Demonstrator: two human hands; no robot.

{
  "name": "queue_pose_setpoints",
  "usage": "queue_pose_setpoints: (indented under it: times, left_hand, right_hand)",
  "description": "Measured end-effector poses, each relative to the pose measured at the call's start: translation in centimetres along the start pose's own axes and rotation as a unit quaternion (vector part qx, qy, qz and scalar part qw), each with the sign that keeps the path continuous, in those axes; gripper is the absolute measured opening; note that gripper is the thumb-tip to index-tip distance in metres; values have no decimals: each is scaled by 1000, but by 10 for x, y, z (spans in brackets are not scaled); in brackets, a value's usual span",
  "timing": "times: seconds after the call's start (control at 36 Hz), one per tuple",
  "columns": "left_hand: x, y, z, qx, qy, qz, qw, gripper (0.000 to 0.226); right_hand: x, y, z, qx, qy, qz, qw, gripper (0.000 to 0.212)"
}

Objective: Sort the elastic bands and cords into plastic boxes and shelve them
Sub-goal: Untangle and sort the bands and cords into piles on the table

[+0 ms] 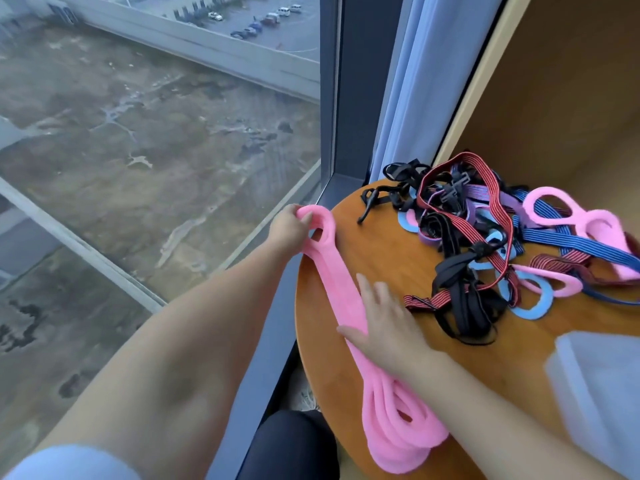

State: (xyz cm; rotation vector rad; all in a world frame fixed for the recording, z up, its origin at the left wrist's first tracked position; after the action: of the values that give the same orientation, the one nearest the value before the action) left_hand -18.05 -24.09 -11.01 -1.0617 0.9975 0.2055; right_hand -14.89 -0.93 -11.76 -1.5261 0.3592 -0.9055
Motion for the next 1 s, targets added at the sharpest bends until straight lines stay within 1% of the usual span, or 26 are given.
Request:
queue_pose_setpoints:
  times: [0.06, 0.11, 0.19, 0.25, 0.33, 0.47, 0.56, 0.58, 0.61, 0.67, 0.72, 0.83, 0.94, 1.0]
  left_hand:
    - [3, 5, 2, 1, -3, -44, 999, 29]
    - [4, 6, 7, -10, -4, -84, 996, 41]
    - [1, 1, 17, -45, 22, -146, 988, 62]
    - [-6, 1, 26, -49, 50, -147, 987, 60]
    - [-26, 4, 46, -43, 101, -108, 988, 45]
    - [-70, 27, 95, 8, 141, -8, 990, 37]
    - [-98, 47, 125, 37, 181, 10, 983, 35]
    - [-108, 53, 134, 47, 201, 8, 978, 34]
    - [-117, 59, 143, 56, 218, 6, 974, 33]
    - [-131, 69, 157, 65, 242, 2, 968, 31]
    - [-144, 77, 166, 70, 255, 4, 964, 29]
    - [-163, 93, 177, 79, 277, -3, 958, 25]
    - [-176, 104, 180, 85, 300, -11, 950, 20]
    - [-183, 108, 181, 90, 314, -15, 945, 20]
  right_hand:
    - [2, 4, 3, -5, -46, 19, 999, 78]
    - [4, 11, 5, 23, -82, 23, 996, 67]
    - [5, 14, 5, 61, -80, -14, 995, 61]
    - [4, 2, 5, 47, -62, -55, 995, 58]
    - [-8, -31, 9, -7, -31, -113, 993, 51]
    - [-57, -101, 28, -115, -5, -123, 986, 26]
    - [-107, -147, 41, -216, 53, -93, 971, 20]
    - [-127, -160, 44, -241, 81, -65, 965, 18]
    - [-149, -171, 46, -248, 113, -38, 961, 16]
    - [-195, -183, 48, -221, 189, -1, 957, 17]
    - [-229, -187, 50, -183, 238, 11, 954, 26]
    - [-247, -179, 43, -121, 222, 47, 966, 27]
    - [-252, -169, 31, -79, 220, 56, 971, 15]
    - [-255, -168, 26, -75, 218, 57, 971, 10]
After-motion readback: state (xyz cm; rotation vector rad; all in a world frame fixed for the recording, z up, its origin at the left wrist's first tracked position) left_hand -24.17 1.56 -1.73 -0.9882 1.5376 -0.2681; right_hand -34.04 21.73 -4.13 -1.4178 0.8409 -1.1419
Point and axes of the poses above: each hand's wrist, its own z-axis away from the middle knuckle, its own y-axis out of the palm, x = y × z, the point moved 8 cm from there along -z, towards the middle knuckle, and after that the axes turned 12 degrees about -x, right-handed, at the moved point
